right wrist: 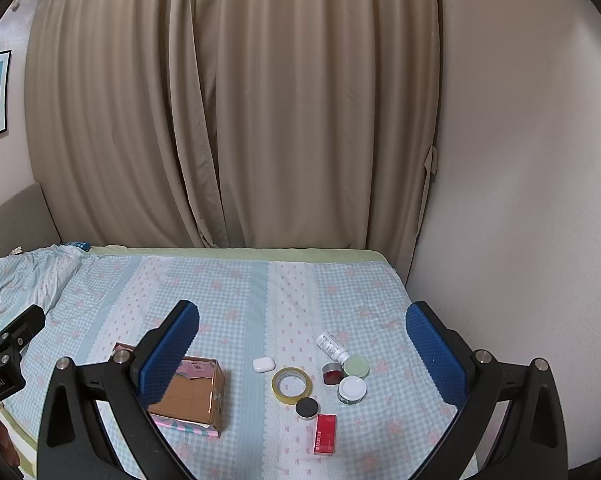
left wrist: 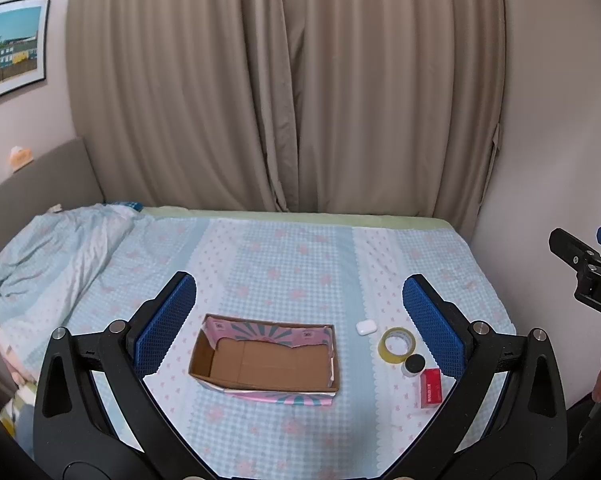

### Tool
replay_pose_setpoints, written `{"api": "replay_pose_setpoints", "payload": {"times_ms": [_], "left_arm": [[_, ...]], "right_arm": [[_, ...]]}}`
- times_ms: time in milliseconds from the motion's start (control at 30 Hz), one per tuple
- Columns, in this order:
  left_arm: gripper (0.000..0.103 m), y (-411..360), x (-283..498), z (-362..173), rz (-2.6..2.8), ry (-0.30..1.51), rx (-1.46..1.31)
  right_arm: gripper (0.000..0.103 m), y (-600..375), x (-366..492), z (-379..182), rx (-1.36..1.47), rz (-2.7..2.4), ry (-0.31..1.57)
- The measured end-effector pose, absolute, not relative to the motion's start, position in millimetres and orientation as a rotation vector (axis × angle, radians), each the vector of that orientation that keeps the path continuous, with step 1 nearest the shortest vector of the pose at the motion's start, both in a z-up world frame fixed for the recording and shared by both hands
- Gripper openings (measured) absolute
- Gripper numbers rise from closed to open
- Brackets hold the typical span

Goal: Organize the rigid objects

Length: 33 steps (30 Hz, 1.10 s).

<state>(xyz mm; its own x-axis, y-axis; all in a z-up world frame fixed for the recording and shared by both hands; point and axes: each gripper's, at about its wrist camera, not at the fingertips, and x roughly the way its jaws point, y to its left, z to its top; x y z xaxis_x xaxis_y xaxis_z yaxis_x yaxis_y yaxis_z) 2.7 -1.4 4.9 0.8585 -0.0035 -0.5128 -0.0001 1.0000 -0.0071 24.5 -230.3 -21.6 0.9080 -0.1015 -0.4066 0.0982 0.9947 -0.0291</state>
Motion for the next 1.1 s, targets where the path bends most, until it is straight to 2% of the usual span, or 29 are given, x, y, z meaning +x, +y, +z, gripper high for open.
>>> {"api": "replay_pose_setpoints", "payload": {"times_ms": [733,1100], "left_arm": [[0.103,-3,2,-6,-0.005,0.508,-0.007],[0.103,0,0,2,-0.007,0.423,-0.031]], "right_arm": [[0.103,-230,29,-20,-0.008,-0.106,0.413],[0.103,-231,29,-21,-0.013,-0.101,0.391]]}}
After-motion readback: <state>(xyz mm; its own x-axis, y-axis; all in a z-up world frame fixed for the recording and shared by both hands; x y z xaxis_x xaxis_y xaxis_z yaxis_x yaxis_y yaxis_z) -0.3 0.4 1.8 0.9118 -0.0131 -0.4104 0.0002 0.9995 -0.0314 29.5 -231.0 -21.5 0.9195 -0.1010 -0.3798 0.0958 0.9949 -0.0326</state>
